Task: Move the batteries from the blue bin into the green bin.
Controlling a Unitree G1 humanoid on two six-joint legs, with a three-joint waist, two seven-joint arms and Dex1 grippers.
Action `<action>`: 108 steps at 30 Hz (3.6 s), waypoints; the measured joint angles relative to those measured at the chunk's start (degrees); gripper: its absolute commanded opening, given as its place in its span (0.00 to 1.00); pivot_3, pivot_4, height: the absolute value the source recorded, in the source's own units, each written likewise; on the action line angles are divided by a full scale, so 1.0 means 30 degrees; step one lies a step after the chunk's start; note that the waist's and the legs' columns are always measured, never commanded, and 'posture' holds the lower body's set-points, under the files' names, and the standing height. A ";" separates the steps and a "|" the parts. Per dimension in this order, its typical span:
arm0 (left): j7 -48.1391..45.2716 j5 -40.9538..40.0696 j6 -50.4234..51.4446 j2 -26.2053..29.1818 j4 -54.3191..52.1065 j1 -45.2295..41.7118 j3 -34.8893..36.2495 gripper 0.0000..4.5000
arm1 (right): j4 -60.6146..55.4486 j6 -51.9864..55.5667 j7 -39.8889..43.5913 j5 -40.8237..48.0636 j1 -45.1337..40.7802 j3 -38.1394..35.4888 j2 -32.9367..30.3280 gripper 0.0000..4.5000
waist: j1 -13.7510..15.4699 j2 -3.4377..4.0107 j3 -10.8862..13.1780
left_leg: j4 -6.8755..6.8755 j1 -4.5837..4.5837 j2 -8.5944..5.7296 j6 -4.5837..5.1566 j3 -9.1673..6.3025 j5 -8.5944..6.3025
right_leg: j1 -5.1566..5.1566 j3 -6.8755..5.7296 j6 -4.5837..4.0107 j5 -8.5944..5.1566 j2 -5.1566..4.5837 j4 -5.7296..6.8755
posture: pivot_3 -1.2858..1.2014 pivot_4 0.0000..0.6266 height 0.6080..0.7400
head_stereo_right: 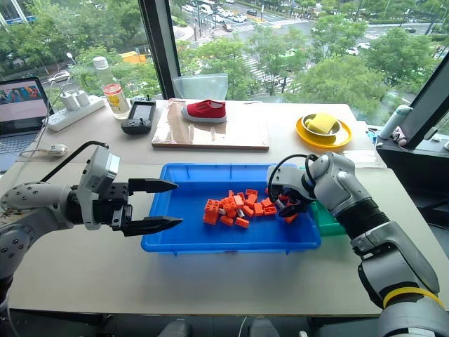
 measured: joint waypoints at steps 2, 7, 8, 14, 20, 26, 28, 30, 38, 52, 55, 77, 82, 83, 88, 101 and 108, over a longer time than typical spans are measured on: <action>0.0040 -0.0002 0.0000 -0.0026 -0.0001 -0.0005 0.0000 1.00 | 0.0236 -0.0029 0.0178 -0.0184 -0.0125 -0.0013 0.0160 0.85 | -0.0023 -0.0001 0.0000 | -0.0004 0.0019 0.0001 0.0004 0.0000 -0.0002 | 0.0014 -0.0001 0.0000 0.0000 0.0001 0.0000 | 0.52 0.24 1.00; 0.0065 0.0002 0.0001 -0.0141 0.0002 -0.0163 -0.0055 1.00 | 0.1854 -0.0548 0.0381 -0.0537 -0.0890 -0.0035 0.0776 0.85 | -0.0082 -0.0007 -0.0004 | -0.0025 0.0071 0.0001 0.0010 0.0000 -0.0007 | 0.0056 0.0000 0.0002 -0.0001 0.0001 -0.0015 | 0.52 0.24 1.00; 0.0065 0.0003 0.0002 -0.0146 0.0003 -0.0171 -0.0059 1.00 | 0.2156 -0.0659 0.0382 -0.0571 -0.1027 -0.0047 0.0870 0.85 | -0.0084 -0.0007 -0.0004 | -0.0031 0.0075 0.0001 0.0010 0.0001 -0.0007 | 0.0056 -0.0001 0.0002 -0.0001 0.0001 -0.0015 | 0.52 0.24 1.00; 0.0075 0.0003 0.0008 -0.0154 0.0004 -0.0187 -0.0068 1.00 | 0.2193 -0.1299 0.1295 -0.0917 -0.1194 0.0051 0.0813 0.85 | -0.0081 -0.0002 -0.0001 | -0.0035 0.0064 0.0001 0.0010 0.0001 -0.0007 | 0.0045 0.0000 0.0004 -0.0003 0.0000 -0.0016 | 0.52 0.24 1.00; 0.0085 0.0015 0.0011 -0.0312 0.0048 -0.0639 -0.0370 1.00 | 0.2492 -0.1869 0.2672 -0.1288 -0.1009 0.0622 0.0783 0.85 | -0.0091 0.0030 0.0020 | -0.0045 0.0036 0.0000 0.0009 0.0002 -0.0007 | 0.0024 -0.0003 0.0005 -0.0003 0.0000 -0.0034 | 0.52 0.24 1.00; 0.0140 0.0018 0.0011 -0.0512 0.0069 -0.0794 -0.0444 1.00 | 0.4308 -0.2370 0.2693 -0.1647 -0.1791 0.0619 0.1612 0.85 | -0.0126 0.0014 0.0011 | -0.0056 0.0059 0.0002 0.0009 0.0002 -0.0007 | 0.0041 -0.0002 0.0004 -0.0003 0.0001 -0.0050 | 0.52 0.24 1.00; 0.0164 0.0019 0.0011 -0.0529 0.0069 -0.0794 -0.0461 1.00 | 0.4903 -0.2421 0.2532 -0.1704 -0.2096 0.0582 0.1941 0.85 | -0.0155 0.0013 0.0010 | -0.0066 0.0070 0.0006 0.0009 0.0002 -0.0007 | 0.0042 -0.0001 0.0005 -0.0003 0.0006 -0.0047 | 0.52 0.24 1.00; 0.0197 0.0019 0.0011 -0.0543 0.0071 -0.0799 -0.0466 1.00 | 0.5545 -0.2444 0.2366 -0.1769 -0.2389 0.0495 0.2238 0.85 | -0.0167 0.0013 0.0010 | -0.0091 0.0087 0.0008 0.0009 0.0003 -0.0006 | 0.0042 0.0000 0.0004 -0.0003 0.0007 -0.0043 | 0.52 0.24 1.00; 0.0235 0.0020 0.0011 -0.0579 0.0066 -0.0798 -0.0480 1.00 | 0.7161 -0.2498 0.1800 -0.2048 -0.3052 0.0041 0.3080 0.85 | -0.0172 0.0013 0.0010 | -0.0106 0.0098 0.0009 0.0007 0.0003 -0.0005 | 0.0043 0.0000 0.0004 -0.0003 0.0008 -0.0043 | 0.52 0.24 1.00; 0.0238 0.0114 0.0010 -0.0634 0.0083 -0.0800 -0.0705 1.00 | 0.7779 -0.2505 0.1367 -0.2055 -0.3298 -0.0366 0.3674 0.62 | -0.0198 0.0014 0.0010 | -0.0146 0.0123 0.0011 0.0005 0.0005 -0.0005 | 0.0045 0.0003 0.0004 -0.0003 0.0008 -0.0050 | 0.52 0.24 1.00; 0.0248 0.0113 0.0010 -0.0633 0.0084 -0.0800 -0.0705 1.00 | 0.7694 -0.2586 0.1461 -0.2049 -0.3240 -0.0382 0.3705 0.40 | -0.0171 0.0014 0.0010 | -0.0146 0.0125 0.0011 0.0005 0.0004 -0.0004 | 0.0055 0.0002 0.0004 -0.0003 0.0007 -0.0065 | 0.52 0.24 1.00; 0.0300 0.0103 0.0008 -0.0635 0.0054 -0.0803 -0.0704 1.00 | 0.5341 -0.2088 0.1236 -0.2022 -0.2775 -0.0621 0.3256 0.06 | -0.0144 0.0086 0.0059 | -0.0171 0.0051 0.0010 -0.0001 0.0004 -0.0001 | -0.0012 0.0003 0.0005 -0.0002 0.0005 -0.0102 | 0.52 0.24 1.00; 0.0341 0.0089 0.0007 -0.0634 0.0039 -0.0796 -0.0697 1.00 | 0.1284 -0.0087 0.1887 -0.1553 -0.2590 -0.1501 0.1797 0.06 | -0.0144 0.0289 0.0214 | -0.0149 -0.0370 -0.0003 -0.0085 0.0004 0.0047 | -0.0480 0.0005 -0.0001 0.0001 -0.0008 0.0028 | 0.52 0.24 1.00; 0.0359 0.0081 0.0007 -0.0644 0.0029 -0.0804 -0.0694 1.00 | -0.0098 0.1053 0.2019 -0.1223 -0.2593 -0.2104 0.1410 0.06 | -0.0149 0.0310 0.0227 | -0.0143 -0.0477 -0.0003 -0.0176 0.0003 0.0100 | -0.0588 0.0003 -0.0003 0.0002 -0.0006 0.0047 | 0.52 0.24 1.00; 0.0536 -0.0014 0.0048 -0.0664 -0.0095 -0.0593 -0.0517 1.00 | -0.8254 0.8148 0.2269 0.0128 -0.2141 -0.6309 -0.2010 0.06 | -0.0008 0.0370 0.0269 | -0.0147 -0.0602 -0.0012 -0.0191 0.0000 0.0110 | -0.0617 -0.0033 -0.0005 0.0004 -0.0025 0.0028 | 0.52 0.24 1.00; 0.0385 -0.0336 0.0377 -0.0516 0.0097 -0.0917 -0.0377 1.00 | -1.3436 1.5498 -0.3023 0.1636 0.5663 -1.1029 -0.7409 0.06 | -0.0096 0.0396 0.0293 | -0.0093 -0.0500 -0.0019 0.0006 0.0062 0.0074 | -0.0592 0.0027 -0.0010 0.0006 -0.0033 0.0065 | 0.52 0.24 1.00; 0.0288 -0.0397 0.0371 -0.0663 0.0430 -0.1565 -0.0378 1.00 | -1.3361 1.5299 -0.5192 0.3409 0.6600 -1.1008 -0.6709 0.06 | -0.0123 0.0400 0.0294 | -0.0086 -0.0513 -0.0022 0.0006 0.0065 0.0075 | -0.0596 0.0031 -0.0012 0.0007 -0.0036 0.0071 | 0.52 0.24 1.00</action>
